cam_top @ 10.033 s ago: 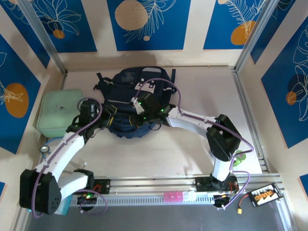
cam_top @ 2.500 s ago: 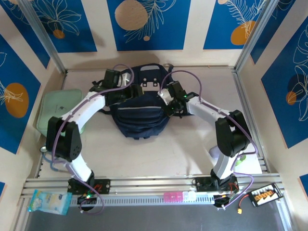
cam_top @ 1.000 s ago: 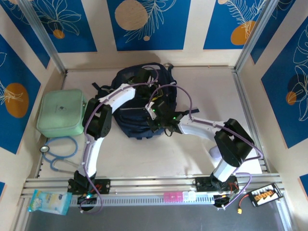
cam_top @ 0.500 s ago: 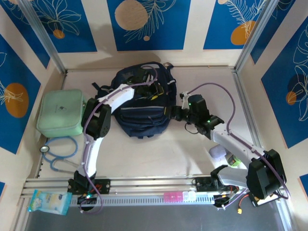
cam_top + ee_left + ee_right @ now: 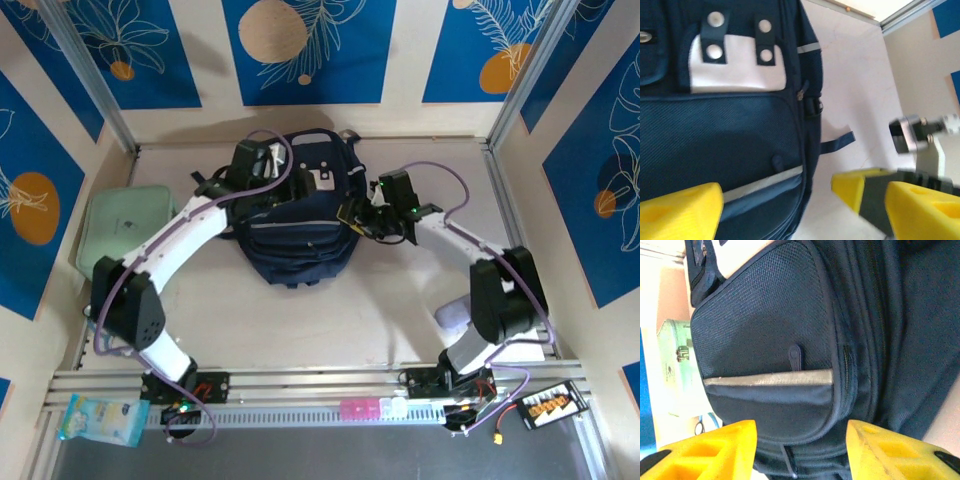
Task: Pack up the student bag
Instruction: Unzip the student bag at the center of the table.
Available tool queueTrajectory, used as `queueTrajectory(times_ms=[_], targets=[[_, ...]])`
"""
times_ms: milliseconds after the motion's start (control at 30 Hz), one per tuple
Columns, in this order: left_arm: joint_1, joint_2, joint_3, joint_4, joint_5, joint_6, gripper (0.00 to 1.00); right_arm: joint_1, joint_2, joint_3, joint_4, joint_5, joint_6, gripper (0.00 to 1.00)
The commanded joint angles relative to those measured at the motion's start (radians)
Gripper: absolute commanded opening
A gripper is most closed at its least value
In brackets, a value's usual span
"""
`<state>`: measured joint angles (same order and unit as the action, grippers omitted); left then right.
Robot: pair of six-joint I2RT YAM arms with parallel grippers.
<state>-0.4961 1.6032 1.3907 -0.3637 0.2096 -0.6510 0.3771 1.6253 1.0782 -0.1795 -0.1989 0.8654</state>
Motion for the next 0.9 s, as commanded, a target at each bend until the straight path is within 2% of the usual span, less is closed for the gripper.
queueTrajectory(times_ms=[0, 33, 133, 233, 300, 433, 600, 767, 867], targets=[[-0.006, -0.040, -0.096, -0.066, -0.084, 0.069, 0.97, -0.002, 0.083, 0.070, -0.074, -0.057, -0.004, 0.48], [-0.010, -0.055, -0.117, -0.073, -0.085, 0.071, 1.00, -0.001, 0.100, 0.082, -0.078, -0.060, -0.006, 0.47], [-0.017, -0.094, -0.180, -0.054, -0.057, 0.086, 1.00, 0.016, 0.148, 0.120, -0.100, -0.044, -0.038, 0.43], [-0.030, -0.121, -0.230, -0.023, -0.049, 0.090, 1.00, 0.042, 0.181, 0.158, -0.162, 0.027, -0.069, 0.43], [-0.041, -0.125, -0.241, -0.028, -0.056, 0.091, 1.00, 0.049, 0.198, 0.162, -0.166, 0.030, -0.070, 0.42], [-0.087, -0.113, -0.239, -0.063, -0.092, 0.085, 1.00, 0.052, 0.202, 0.164, -0.143, -0.018, -0.059, 0.27], [-0.192, -0.111, -0.223, -0.146, -0.217, 0.044, 0.87, 0.046, 0.128, 0.149, -0.135, -0.021, -0.040, 0.11], [-0.289, -0.090, -0.203, -0.175, -0.298, -0.038, 0.71, 0.029, 0.057, 0.107, -0.096, -0.068, 0.003, 0.05], [-0.331, -0.039, -0.163, -0.208, -0.361, -0.089, 0.65, 0.020, 0.043, 0.090, -0.073, -0.104, 0.032, 0.03]])
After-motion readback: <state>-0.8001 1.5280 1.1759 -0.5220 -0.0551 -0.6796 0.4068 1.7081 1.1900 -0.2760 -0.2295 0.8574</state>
